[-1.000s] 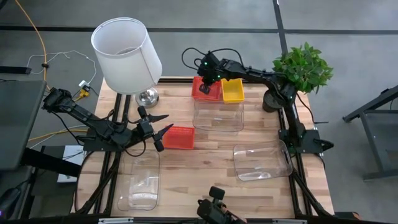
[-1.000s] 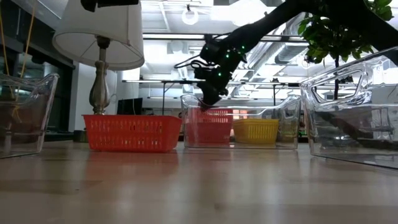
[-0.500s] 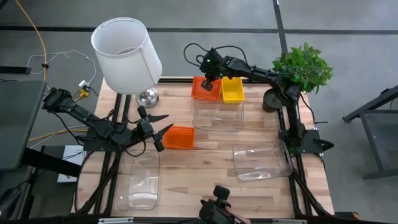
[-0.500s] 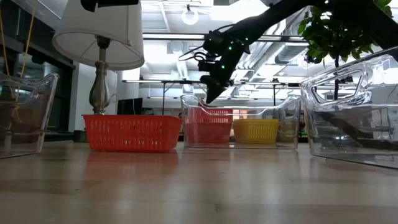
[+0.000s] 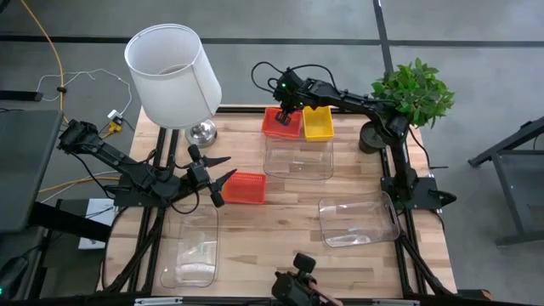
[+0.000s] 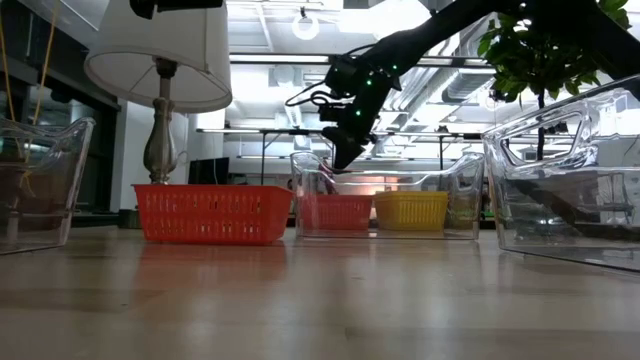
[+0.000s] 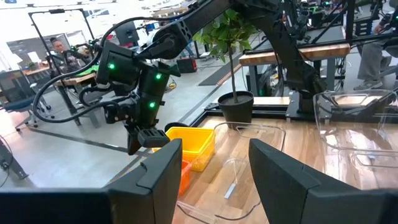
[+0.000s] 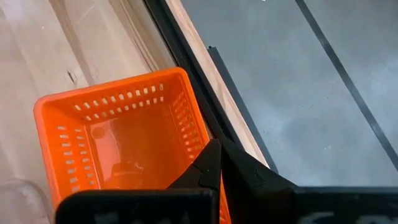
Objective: Stack baskets by color
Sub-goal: Stack the bottom orange bin on the top orange bin, then stack the bottom orange bin on the top orange bins
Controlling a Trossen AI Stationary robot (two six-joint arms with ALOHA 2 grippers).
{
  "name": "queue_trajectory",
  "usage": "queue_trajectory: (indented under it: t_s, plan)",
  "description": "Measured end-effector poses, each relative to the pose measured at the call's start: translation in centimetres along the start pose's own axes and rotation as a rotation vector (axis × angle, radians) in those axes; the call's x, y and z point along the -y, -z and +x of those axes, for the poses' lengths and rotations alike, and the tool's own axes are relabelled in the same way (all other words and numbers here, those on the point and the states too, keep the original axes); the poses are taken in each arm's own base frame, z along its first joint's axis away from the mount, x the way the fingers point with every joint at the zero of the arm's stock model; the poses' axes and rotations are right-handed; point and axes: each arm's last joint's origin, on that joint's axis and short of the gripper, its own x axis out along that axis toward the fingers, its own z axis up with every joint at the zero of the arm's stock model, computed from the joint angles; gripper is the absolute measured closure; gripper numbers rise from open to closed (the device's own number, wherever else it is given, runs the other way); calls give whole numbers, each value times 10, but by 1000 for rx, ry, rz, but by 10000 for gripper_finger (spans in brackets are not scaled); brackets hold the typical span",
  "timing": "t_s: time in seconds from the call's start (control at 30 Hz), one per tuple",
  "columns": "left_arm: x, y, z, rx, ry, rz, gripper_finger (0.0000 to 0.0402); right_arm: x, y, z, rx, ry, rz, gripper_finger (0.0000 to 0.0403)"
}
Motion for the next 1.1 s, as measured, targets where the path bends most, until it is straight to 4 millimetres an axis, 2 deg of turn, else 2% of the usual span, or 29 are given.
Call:
queue_trajectory:
  t_s: [0.27, 0.47, 0.57, 0.77, 0.87, 1.1]
  plan:
    - [0, 0, 0, 0, 0, -3, 229, -1, 2, 0, -17, -31, -16, 403]
    - [0, 1, 0, -4, 0, 6, 229, -10, 17, -8, -175, -107, -87, 403]
    - [0, 1, 0, -4, 1, 7, 229, -16, 13, -22, -172, -82, -114, 403]
    - [0, 2, 0, -14, 2, 23, 229, -33, 4, -70, -41, -98, -140, 403]
    - [0, 2, 0, -14, 3, 23, 229, -48, 22, -89, 39, -125, -136, 403]
    - [0, 2, 0, -12, 2, 19, 229, -96, 95, -128, 389, -212, -108, 403]
